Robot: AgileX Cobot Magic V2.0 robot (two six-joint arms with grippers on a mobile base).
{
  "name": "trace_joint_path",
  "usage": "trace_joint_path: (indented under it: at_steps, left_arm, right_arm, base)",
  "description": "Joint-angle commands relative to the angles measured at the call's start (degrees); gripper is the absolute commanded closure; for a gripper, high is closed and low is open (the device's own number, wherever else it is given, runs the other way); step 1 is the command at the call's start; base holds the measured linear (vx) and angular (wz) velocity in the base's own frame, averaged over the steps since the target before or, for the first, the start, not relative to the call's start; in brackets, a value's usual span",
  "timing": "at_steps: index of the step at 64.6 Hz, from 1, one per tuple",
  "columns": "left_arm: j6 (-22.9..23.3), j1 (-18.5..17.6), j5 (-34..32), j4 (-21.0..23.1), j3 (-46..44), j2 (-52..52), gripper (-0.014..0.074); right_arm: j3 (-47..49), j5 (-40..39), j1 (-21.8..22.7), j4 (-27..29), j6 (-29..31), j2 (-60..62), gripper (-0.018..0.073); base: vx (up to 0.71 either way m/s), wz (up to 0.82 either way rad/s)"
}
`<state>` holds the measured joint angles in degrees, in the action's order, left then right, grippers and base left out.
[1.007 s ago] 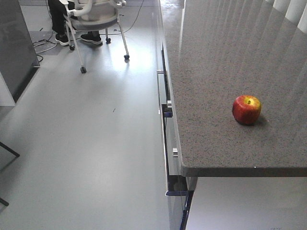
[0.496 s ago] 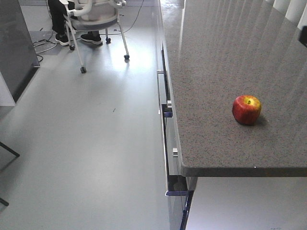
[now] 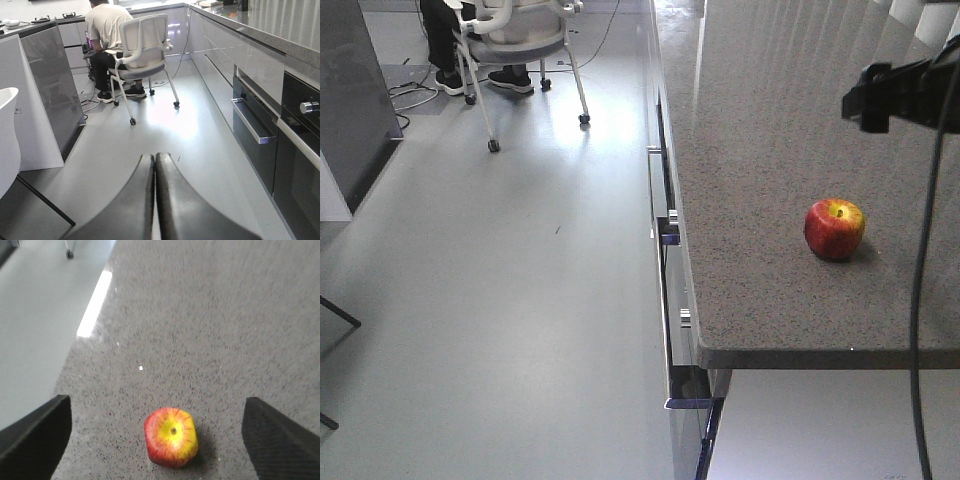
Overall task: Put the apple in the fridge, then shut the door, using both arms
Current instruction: 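Reach the right gripper down over the red-yellow apple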
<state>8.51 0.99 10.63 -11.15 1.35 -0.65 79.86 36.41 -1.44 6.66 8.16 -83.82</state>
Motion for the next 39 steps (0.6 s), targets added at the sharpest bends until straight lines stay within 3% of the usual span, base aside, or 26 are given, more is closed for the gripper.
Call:
trace_joint_path:
  at_steps: [1,39]
  left_arm:
    - [0.2,-0.4,-3.9,0.5,-1.0,-0.9,0.0603]
    - [0.2,-0.4,-3.9,0.5,-1.0,-0.9,0.0603]
  right_arm:
    - [2.1,-2.9,0.4,-0.6,-0.4,-0.9,-0.0092]
    - [2.1,-6.7,0.4,-0.9,-0.8,-13.4,-0.0085]
  base:
    - [0.0,0.0]
    - [0.0,0.0]
